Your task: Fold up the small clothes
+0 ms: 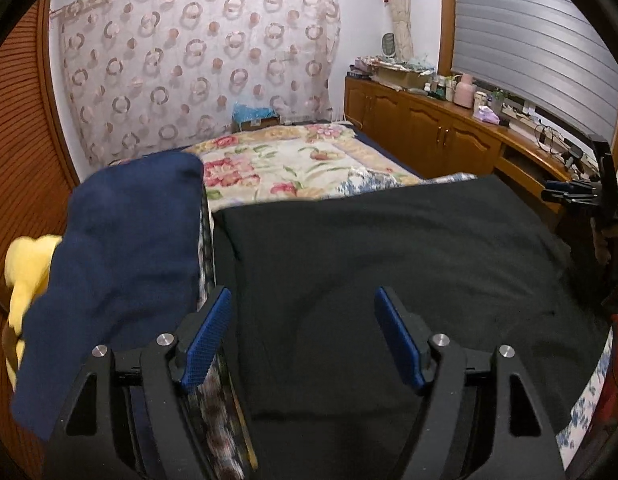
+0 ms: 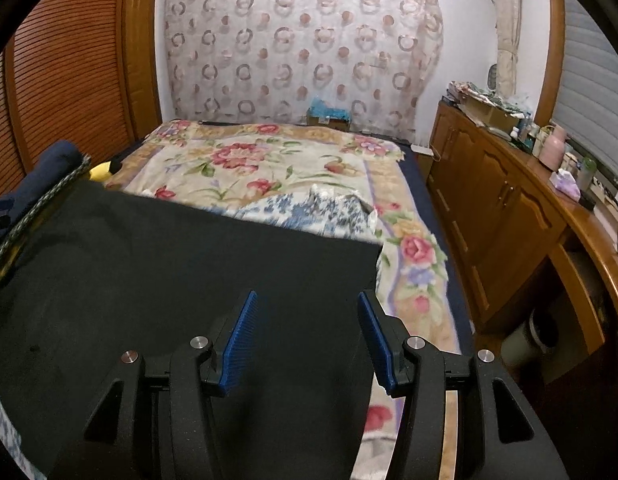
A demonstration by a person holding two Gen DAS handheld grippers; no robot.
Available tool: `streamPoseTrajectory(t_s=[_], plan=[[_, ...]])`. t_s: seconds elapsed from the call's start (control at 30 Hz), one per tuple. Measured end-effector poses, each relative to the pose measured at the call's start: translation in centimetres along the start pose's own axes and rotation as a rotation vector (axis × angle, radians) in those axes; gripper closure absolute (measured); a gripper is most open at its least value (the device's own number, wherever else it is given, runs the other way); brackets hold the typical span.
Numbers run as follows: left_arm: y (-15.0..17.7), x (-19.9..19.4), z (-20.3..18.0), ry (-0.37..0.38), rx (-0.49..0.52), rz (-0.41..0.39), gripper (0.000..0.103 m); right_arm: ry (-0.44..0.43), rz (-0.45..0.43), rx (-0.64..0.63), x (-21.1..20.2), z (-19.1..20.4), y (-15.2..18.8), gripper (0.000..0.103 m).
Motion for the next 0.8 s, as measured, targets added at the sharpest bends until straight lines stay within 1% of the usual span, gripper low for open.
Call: streamPoseTrajectory(t_s=[0.13,0.2,0.27,0.3,0.37,0.43,0.67,0.8], plan=[[2.2,-0.4,0.0,-0.021,-0.006,0.025,0.028,-0.007,0.021,0.011,-1.3,0.8,2.2,0.049],[3.2,-0.4,-0.1,-0.027,-0.017,0.051,0.03,-0.013,0.031,0.018,-1.8,1.1,3.2,0.049],[4.0,-0.2,-0.2,-0.017,-0.027,0.08,0.037,-0.024,0.041,0.031,-2.3,1.4,4.2,0.049],[4.3,-0.1,-0.3,-0.015,-0.026,0.085,0.039,-0.028,0.046,0.036,-2.5,1.5,4.7,0.049],[4.9,0.2,-0.7,-0.021,-0.024,0.102,0.048,-0.034,0.058,0.044,-2.9,1.6,5.3,0.049],[5.4,0.7,-0.9,-0.022,-0.025,0.123,0.051,-0.041,0.071,0.047,-3.0,1.7,5.6,0.049],[6.2,2.8,-2.0,-0.054,-0.044,0.194,0.051,-0.056,0.099,0.059,-2.7,1.9,5.1,0.049],[6.2,3.5,-2.4,-0.08,-0.044,0.202,0.051,-0.055,0.11,0.056,-2.3,1.9,4.7,0.049]])
Point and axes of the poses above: each gripper's, at about its wrist camera, not at the fingertips, and x roughly the way its jaws point, z to its left, y to its underside, the point moved 1 cm from there along x, roughly the way its jaws point, and after that the axes turned 15 degrees about -y, right-handed, at the moved point
